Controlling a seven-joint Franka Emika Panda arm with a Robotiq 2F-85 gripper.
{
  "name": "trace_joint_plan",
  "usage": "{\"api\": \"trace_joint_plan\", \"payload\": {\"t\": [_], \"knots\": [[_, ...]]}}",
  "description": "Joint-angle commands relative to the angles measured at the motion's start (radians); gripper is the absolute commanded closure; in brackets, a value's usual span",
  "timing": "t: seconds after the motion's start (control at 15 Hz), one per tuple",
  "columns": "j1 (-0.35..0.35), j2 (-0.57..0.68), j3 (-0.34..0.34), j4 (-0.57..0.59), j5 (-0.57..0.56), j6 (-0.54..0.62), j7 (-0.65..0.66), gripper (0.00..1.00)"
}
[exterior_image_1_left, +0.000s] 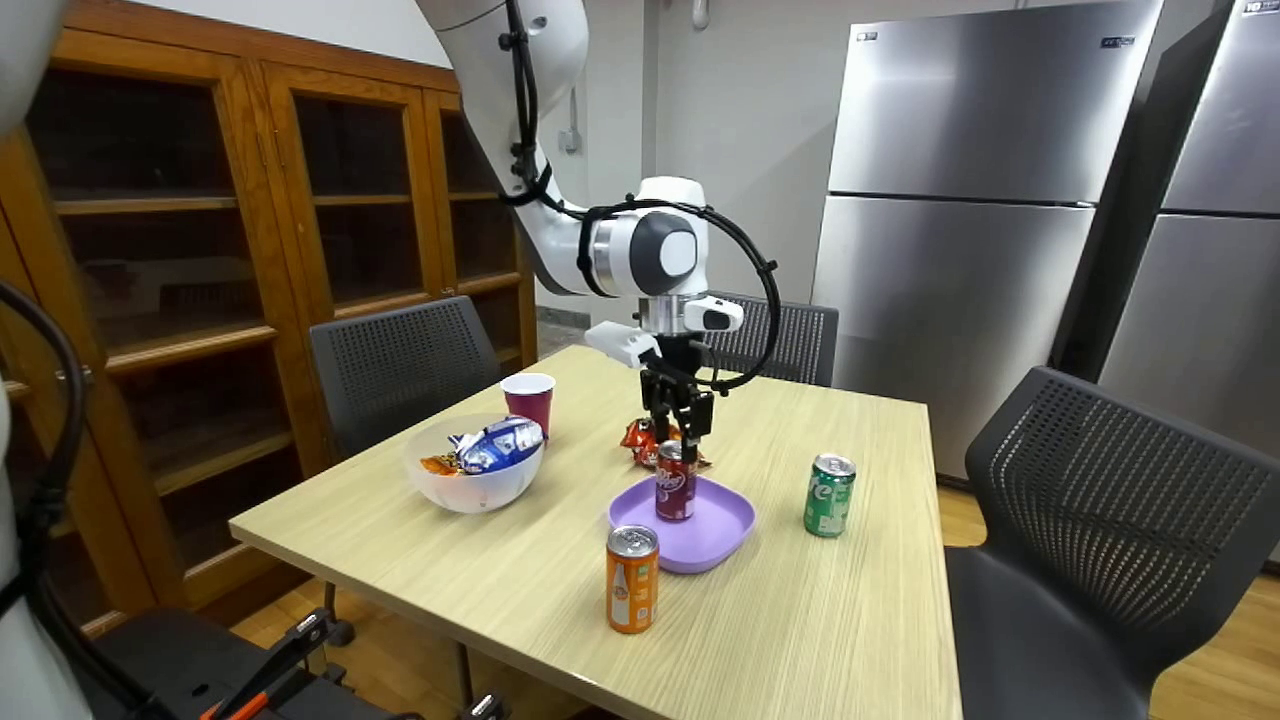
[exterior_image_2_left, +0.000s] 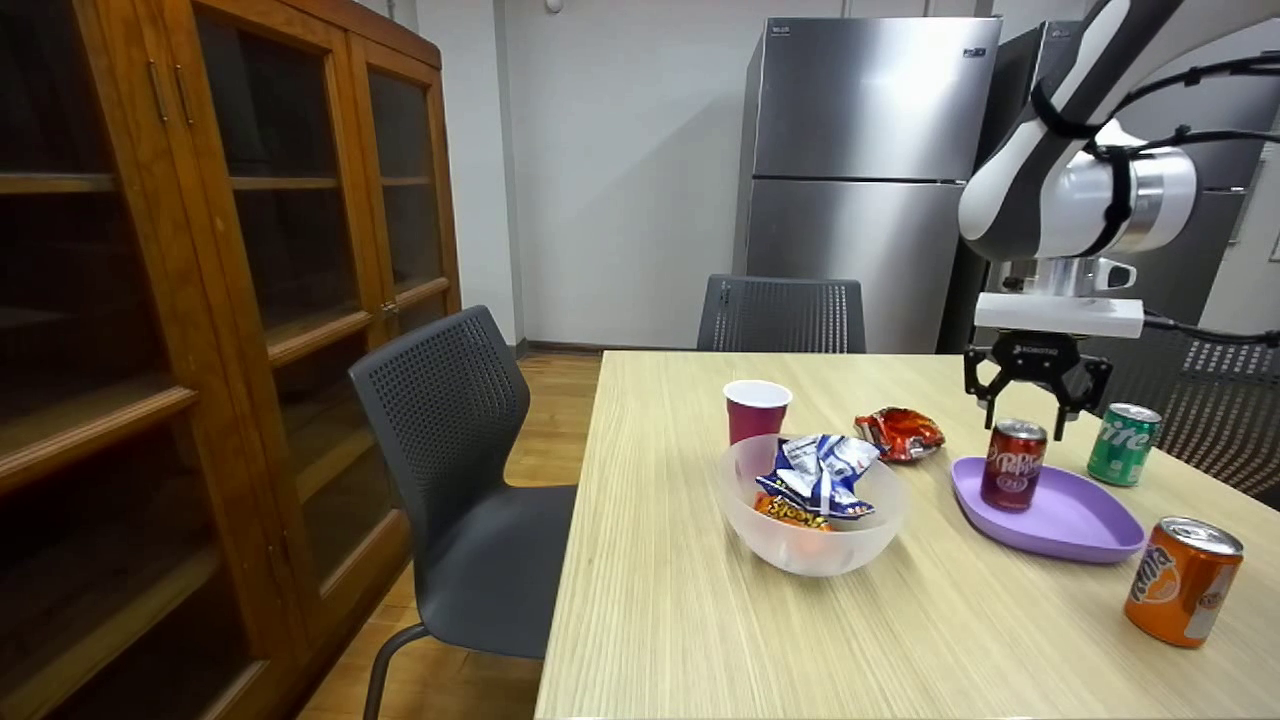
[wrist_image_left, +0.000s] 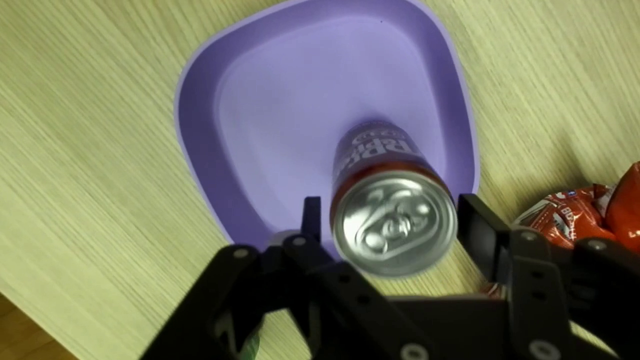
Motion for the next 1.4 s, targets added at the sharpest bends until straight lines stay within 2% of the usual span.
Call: {"api": "trace_joint_plan", "payload": {"t": [0.0, 0.53, 1.0, 1.33], "knots": [[0.008, -0.019, -0.008, 0.007, -0.002, -0.017, 0.028, 0.01], [0.015, -0.172, -0.008, -0.131, -0.059, -0.024, -0.036, 0.00], [-0.005, -0.295, -0.007, -0.289, -0.204, -0.020, -0.158, 0.00], [-0.020, -0.333, -0.014, -0.390, -0.318, 0.021, -0.242, 0.00]]}}
